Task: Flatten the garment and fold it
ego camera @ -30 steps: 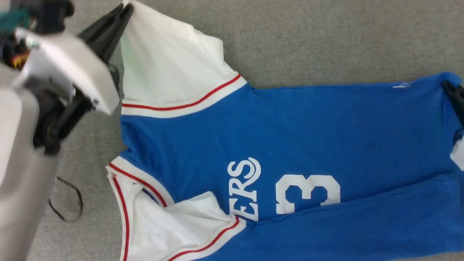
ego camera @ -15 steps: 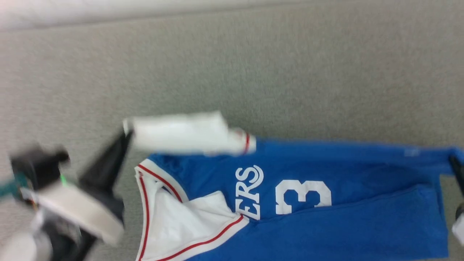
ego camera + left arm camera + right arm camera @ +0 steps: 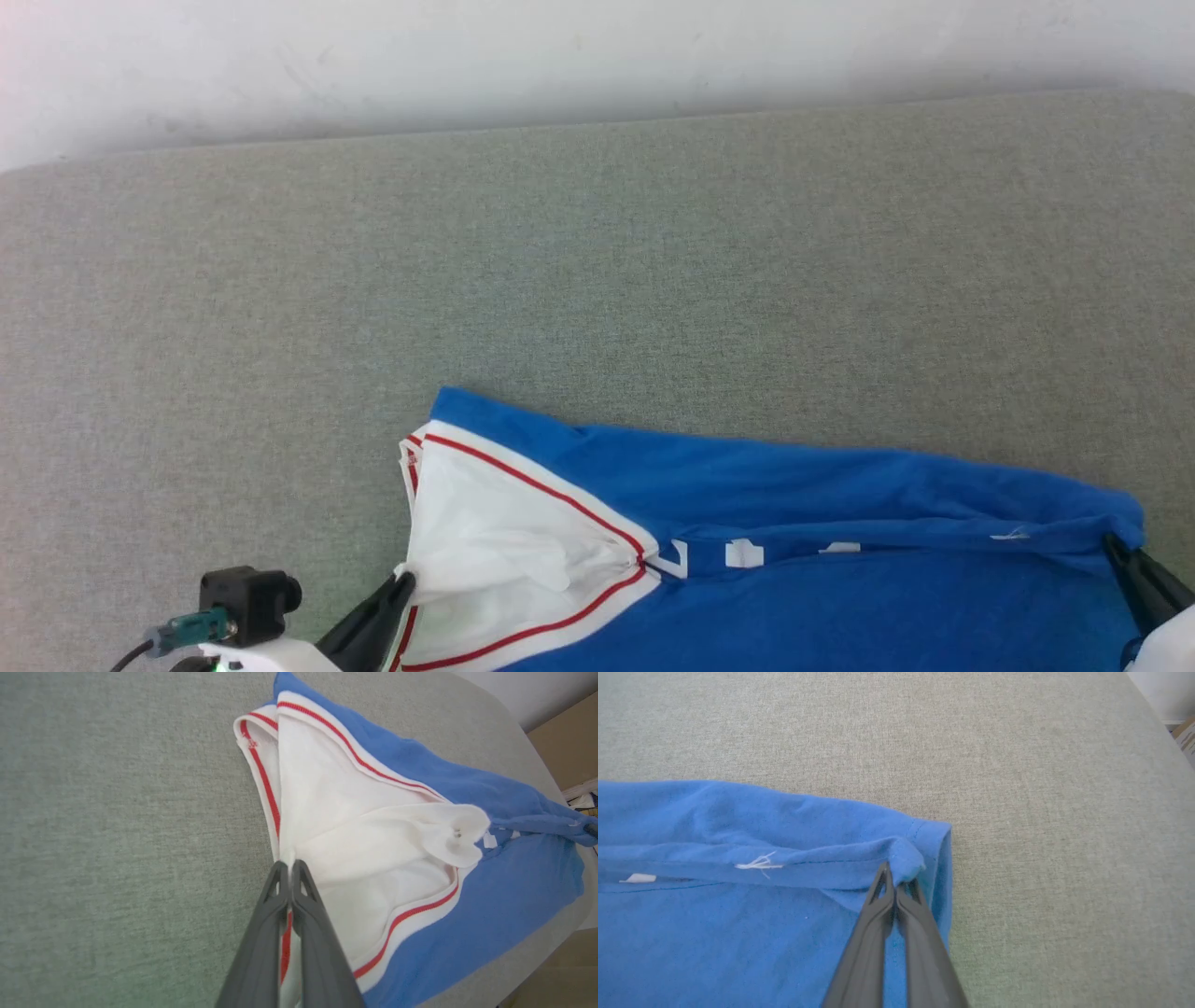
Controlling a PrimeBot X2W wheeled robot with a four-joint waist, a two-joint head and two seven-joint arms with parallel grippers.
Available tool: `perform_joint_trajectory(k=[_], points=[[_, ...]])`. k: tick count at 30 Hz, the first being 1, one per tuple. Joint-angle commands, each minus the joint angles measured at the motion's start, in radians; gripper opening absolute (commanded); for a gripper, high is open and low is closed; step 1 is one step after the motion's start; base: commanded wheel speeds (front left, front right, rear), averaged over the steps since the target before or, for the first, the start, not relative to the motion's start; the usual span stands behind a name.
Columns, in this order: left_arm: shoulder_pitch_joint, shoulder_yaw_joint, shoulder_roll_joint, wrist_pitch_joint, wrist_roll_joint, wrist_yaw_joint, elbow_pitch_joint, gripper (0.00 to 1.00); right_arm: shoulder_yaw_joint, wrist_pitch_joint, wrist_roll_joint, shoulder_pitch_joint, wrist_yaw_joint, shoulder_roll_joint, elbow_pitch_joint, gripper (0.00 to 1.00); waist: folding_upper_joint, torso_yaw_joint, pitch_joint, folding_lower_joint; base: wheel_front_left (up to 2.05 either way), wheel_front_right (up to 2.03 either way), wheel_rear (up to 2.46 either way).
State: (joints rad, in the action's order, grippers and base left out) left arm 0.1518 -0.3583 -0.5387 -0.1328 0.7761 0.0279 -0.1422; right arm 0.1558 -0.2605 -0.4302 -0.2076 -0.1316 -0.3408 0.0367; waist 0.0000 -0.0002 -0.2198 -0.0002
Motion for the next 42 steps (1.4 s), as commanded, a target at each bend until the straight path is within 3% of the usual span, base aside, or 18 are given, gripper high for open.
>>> perform_joint_trajectory(k=[1, 2, 3, 9, 12, 15, 17, 21, 26, 32, 33, 34, 38, 42], points=[[-0.021, -0.002, 0.006, 0.003, -0.013, -0.004, 0.013, 0.05, 0.000, 0.008, 0.010, 0.011, 0.001, -0.004, -0.009, 1.00, 0.0000, 0.002, 0.004, 0.0002, 0.00, 0.00, 0.00], [-0.026, -0.005, 0.015, 0.008, -0.012, -0.004, 0.022, 0.47, 0.005, 0.012, 0.012, 0.015, 0.001, -0.003, -0.015, 1.00, 0.0000, 0.002, 0.005, 0.0002, 0.00, 0.00, 0.00], [-0.032, -0.001, 0.027, 0.021, -0.008, -0.003, 0.023, 1.00, 0.006, 0.012, 0.011, 0.018, 0.001, -0.005, -0.016, 1.00, 0.0000, 0.002, 0.006, 0.0002, 0.00, 0.00, 0.00], [-0.027, 0.083, 0.107, 0.140, 0.086, -0.008, -0.079, 1.00, 0.065, 0.012, -0.069, 0.014, 0.001, 0.002, 0.070, 1.00, 0.0000, -0.005, 0.017, 0.0002, 0.00, 0.00, 0.00], [-0.009, 0.165, 0.126, 0.252, 0.060, 0.034, -0.168, 1.00, 0.128, -0.009, -0.126, -0.008, 0.001, 0.026, 0.142, 1.00, 0.0000, -0.011, 0.017, 0.0002, 0.00, 0.00, 0.00], [-0.001, 0.266, 0.120, 0.370, -0.125, 0.153, -0.209, 1.00, 0.182, -0.028, -0.102, -0.032, 0.001, 0.048, 0.158, 1.00, 0.0000, -0.017, 0.007, 0.0002, 0.00, 0.00, 0.00], [-0.009, 0.323, 0.159, 0.391, -0.240, 0.229, -0.233, 1.00, 0.191, -0.047, -0.059, -0.046, 0.001, 0.067, 0.132, 1.00, 0.0000, -0.014, -0.002, 0.0002, 0.00, 0.00, 0.00], [-0.013, 0.367, 0.218, 0.394, -0.470, 0.293, -0.277, 1.00, 0.159, -0.067, -0.010, -0.048, 0.001, 0.112, 0.054, 1.00, 0.0000, -0.007, -0.015, 0.0002, 0.00, 0.00, 0.00], [-0.003, 0.351, 0.249, 0.394, -0.609, 0.279, -0.273, 1.00, 0.113, -0.060, 0.001, -0.023, 0.001, 0.136, -0.042, 1.00, 0.0000, 0.009, -0.023, 0.0002, 0.00, 0.00, 0.00], [-0.006, 0.339, 0.281, 0.394, -0.631, 0.241, -0.241, 1.00, 0.088, -0.052, -0.011, 0.008, 0.001, 0.123, -0.145, 1.00, 0.0000, 0.023, -0.019, 0.0002, 0.00, 0.00, 0.00], [-0.007, 0.340, 0.285, 0.394, -0.631, 0.235, -0.236, 1.00, 0.077, -0.063, -0.019, 0.008, 0.001, 0.118, -0.160, 0.10, 0.0000, 0.025, -0.017, 0.0002, 0.00, 0.00, 0.00], [-0.007, 0.340, 0.290, 0.394, -0.631, 0.229, -0.232, 1.00, 0.077, -0.074, -0.031, 0.007, 0.001, 0.117, -0.172, 0.00, 0.0000, 0.027, -0.015, 0.0002, 0.00, 0.00, 0.00], [-0.005, 0.350, 0.308, 0.394, -0.627, 0.208, -0.227, 1.00, 0.122, -0.099, -0.063, 0.016, 0.001, 0.116, -0.176, 0.00, 0.0000, 0.026, -0.013, 0.0002, 0.00, 0.00, 0.00], [-0.006, 0.365, 0.327, 0.394, -0.620, 0.188, -0.225, 1.00, 0.197, -0.095, -0.022, 0.039, 0.001, 0.074, -0.150, 0.00, 0.0000, 0.015, -0.015, 0.0002, 0.00, 0.00, 0.00]])
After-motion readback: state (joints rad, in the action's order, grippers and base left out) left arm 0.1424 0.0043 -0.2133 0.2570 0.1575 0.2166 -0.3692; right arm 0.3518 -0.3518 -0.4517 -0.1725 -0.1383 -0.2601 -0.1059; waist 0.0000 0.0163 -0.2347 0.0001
